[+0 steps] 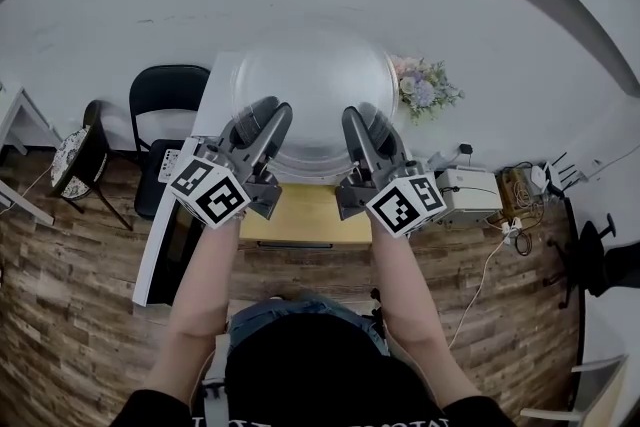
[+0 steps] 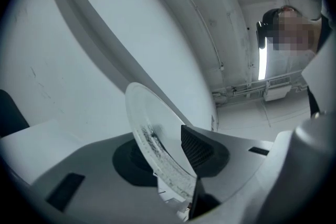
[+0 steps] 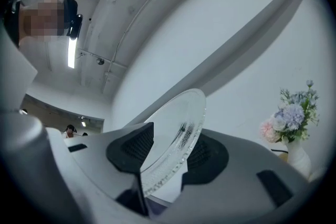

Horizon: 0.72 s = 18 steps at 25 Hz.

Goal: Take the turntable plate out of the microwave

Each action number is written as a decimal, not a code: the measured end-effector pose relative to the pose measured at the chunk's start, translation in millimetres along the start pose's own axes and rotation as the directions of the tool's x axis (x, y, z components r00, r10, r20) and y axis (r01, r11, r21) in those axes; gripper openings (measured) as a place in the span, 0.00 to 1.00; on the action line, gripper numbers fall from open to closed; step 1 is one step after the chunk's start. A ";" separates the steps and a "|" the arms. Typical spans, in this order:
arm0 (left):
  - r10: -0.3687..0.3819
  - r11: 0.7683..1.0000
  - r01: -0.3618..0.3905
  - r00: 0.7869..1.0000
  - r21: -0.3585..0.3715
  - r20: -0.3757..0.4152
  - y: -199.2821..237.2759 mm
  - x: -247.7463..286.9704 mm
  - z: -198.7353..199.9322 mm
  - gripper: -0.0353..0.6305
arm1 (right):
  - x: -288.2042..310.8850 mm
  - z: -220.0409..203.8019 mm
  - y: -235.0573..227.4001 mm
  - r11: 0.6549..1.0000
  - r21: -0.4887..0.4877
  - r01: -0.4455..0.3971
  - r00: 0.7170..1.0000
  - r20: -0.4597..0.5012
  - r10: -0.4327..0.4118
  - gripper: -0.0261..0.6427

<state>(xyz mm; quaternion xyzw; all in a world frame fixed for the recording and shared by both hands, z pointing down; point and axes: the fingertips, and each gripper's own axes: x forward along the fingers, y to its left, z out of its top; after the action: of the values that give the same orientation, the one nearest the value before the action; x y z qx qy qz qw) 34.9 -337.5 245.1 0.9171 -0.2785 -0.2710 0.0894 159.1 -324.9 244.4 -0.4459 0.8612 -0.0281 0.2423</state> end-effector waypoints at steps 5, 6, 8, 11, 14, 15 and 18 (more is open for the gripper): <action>0.018 1.000 -0.019 0.999 0.021 0.050 0.3 14.0 12.9 0.26 | 15.1 20.3 1.0 0.998 -0.058 -0.037 0.999 0.003 0.037 0.29; 0.017 0.999 -0.018 0.998 0.030 0.057 -0.5 16.7 16.6 0.26 | 17.8 24.4 1.2 0.997 -0.060 -0.044 0.999 0.007 0.045 0.29; 0.008 0.999 -0.012 0.997 0.052 0.071 -2.8 21.6 24.1 0.26 | 22.1 32.2 2.1 0.996 -0.066 -0.058 0.998 0.023 0.060 0.29; -0.001 0.997 -0.006 0.997 0.076 0.080 -5.6 23.5 30.8 0.26 | 25.1 37.0 4.5 0.995 -0.072 -0.069 0.997 0.035 0.072 0.29; 0.002 0.997 -0.008 0.997 0.080 0.080 -5.8 24.0 34.3 0.26 | 27.2 38.8 6.0 0.995 -0.074 -0.071 0.996 0.039 0.074 0.29; 0.002 0.996 -0.009 0.997 0.083 0.080 -5.9 24.2 35.1 0.26 | 27.6 39.1 6.3 0.995 -0.074 -0.072 0.996 0.041 0.075 0.29; -0.003 0.995 -0.004 0.997 0.097 0.077 -7.0 24.2 35.8 0.26 | 27.1 38.9 6.4 0.994 -0.073 -0.076 0.996 0.049 0.079 0.29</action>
<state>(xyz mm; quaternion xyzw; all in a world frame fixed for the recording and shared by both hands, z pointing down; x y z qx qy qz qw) 35.4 -345.7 202.1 0.9091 -0.2949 -0.2923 0.0339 158.3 -335.6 197.9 -0.4211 0.8717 0.0235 0.2494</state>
